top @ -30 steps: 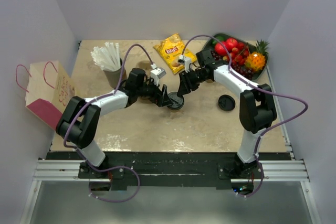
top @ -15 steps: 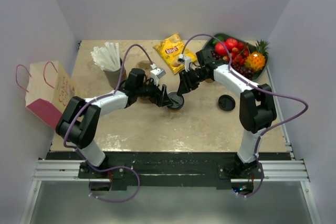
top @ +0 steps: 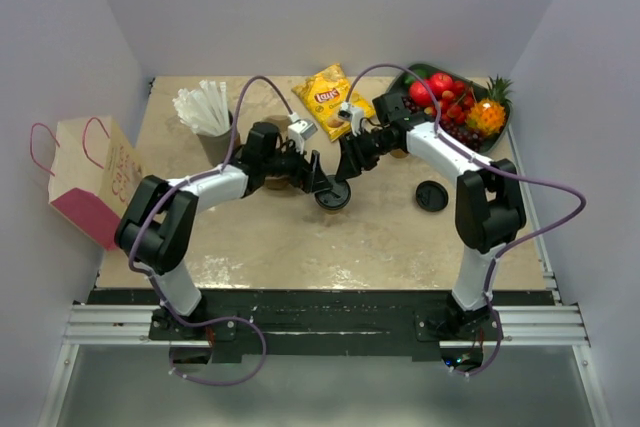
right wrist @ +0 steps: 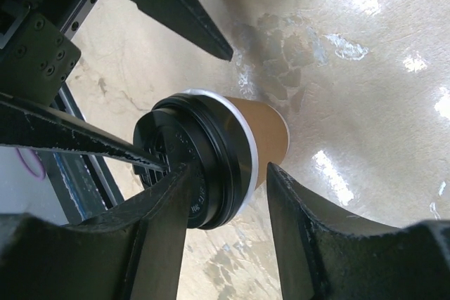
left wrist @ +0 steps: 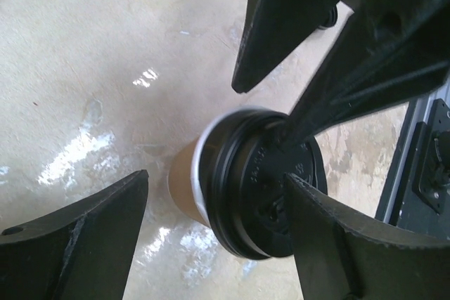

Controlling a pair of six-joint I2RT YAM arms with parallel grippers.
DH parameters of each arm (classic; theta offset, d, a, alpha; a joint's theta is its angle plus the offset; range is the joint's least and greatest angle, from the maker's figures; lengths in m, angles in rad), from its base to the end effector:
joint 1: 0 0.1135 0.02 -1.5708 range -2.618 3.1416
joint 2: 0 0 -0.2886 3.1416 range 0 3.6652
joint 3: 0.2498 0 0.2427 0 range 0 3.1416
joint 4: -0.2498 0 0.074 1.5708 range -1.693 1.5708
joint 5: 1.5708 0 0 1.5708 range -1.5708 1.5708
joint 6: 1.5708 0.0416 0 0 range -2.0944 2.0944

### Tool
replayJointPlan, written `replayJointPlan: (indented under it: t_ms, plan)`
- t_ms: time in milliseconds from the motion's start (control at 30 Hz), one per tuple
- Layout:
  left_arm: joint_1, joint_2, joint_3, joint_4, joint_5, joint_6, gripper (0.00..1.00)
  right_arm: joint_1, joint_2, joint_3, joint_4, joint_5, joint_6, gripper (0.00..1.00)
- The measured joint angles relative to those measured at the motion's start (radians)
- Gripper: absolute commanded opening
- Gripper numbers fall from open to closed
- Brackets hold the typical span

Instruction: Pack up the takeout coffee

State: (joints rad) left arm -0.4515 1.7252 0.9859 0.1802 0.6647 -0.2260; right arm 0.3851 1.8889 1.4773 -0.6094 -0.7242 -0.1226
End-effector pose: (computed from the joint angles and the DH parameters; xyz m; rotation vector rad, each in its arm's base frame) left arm 0.3209 -0.1841 0.2279 0.6519 2.0952 -1.0983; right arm 0.3647 0.1776 0.2589 -0.8886 2.3589 1.0338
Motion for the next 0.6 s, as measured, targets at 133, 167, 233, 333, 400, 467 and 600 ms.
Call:
replayJointPlan:
  t_ms: [133, 167, 233, 333, 400, 467, 600]
  plan:
    - [0.005, 0.028, 0.027, 0.002, -0.006, 0.0, 0.8, 0.0, 0.005, 0.0, -0.002, 0.0, 0.0, 0.54]
    - [0.006, 0.033, 0.032, 0.002, -0.007, 0.0, 0.8, 0.0, 0.005, 0.0, -0.002, 0.0, 0.0, 0.54]
    - [0.011, 0.041, 0.039, 0.002, -0.007, 0.0, 0.8, 0.0, 0.005, 0.004, -0.002, 0.0, -0.001, 0.54]
    - [0.015, 0.05, 0.051, 0.003, -0.009, 0.0, 0.8, 0.0, 0.005, 0.011, -0.002, -0.001, -0.001, 0.54]
    - [0.018, 0.058, 0.063, 0.006, -0.011, 0.0, 0.8, 0.0, 0.005, 0.012, -0.002, -0.002, -0.001, 0.54]
    - [0.019, 0.068, 0.077, 0.008, -0.014, 0.0, 0.8, 0.0, 0.005, 0.013, -0.002, -0.003, -0.001, 0.55]
    - [0.022, 0.084, 0.095, 0.014, -0.014, 0.0, 0.8, 0.0, 0.005, 0.013, -0.002, -0.01, -0.002, 0.55]
